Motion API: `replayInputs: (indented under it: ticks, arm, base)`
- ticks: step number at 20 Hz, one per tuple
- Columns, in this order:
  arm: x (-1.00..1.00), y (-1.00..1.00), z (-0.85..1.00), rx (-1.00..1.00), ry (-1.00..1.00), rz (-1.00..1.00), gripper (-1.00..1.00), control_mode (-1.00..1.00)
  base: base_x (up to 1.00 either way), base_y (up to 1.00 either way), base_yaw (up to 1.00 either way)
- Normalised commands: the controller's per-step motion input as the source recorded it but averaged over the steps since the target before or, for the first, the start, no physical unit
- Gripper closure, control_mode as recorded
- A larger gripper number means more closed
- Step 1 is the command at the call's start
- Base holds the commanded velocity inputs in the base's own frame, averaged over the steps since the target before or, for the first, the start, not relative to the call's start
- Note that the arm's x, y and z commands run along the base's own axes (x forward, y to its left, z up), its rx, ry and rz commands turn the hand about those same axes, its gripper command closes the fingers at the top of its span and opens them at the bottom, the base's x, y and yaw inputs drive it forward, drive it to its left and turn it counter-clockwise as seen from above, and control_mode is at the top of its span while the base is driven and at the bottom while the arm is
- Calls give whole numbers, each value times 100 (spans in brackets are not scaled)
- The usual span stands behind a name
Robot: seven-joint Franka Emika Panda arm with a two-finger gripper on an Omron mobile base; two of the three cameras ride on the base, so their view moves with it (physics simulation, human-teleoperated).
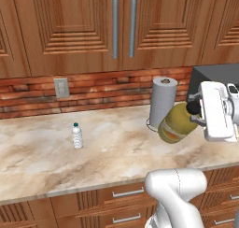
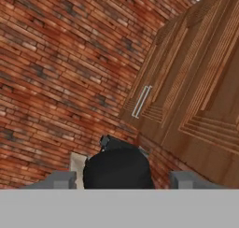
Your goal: Move the drinks to the dining counter.
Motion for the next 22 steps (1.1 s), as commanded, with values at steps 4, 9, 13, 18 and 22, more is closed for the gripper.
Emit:
replayInputs:
  ticks: [4,9,13,18,22]
  arm:
    - [-50,-25,0,0,0,0,100,-100]
    - [-3,-2,0,0,0,0,100,100]
    - [0,0,0,0,0,0,100,100]
    - [0,0,0,0,0,0,100,100]
    - [0,0,0,0,0,0,100,100]
  base:
    - [0,0,0]
    - [0,0,0]
    - [-1,0,0]
    - [-35,0,0]
    - [-68,0,2]
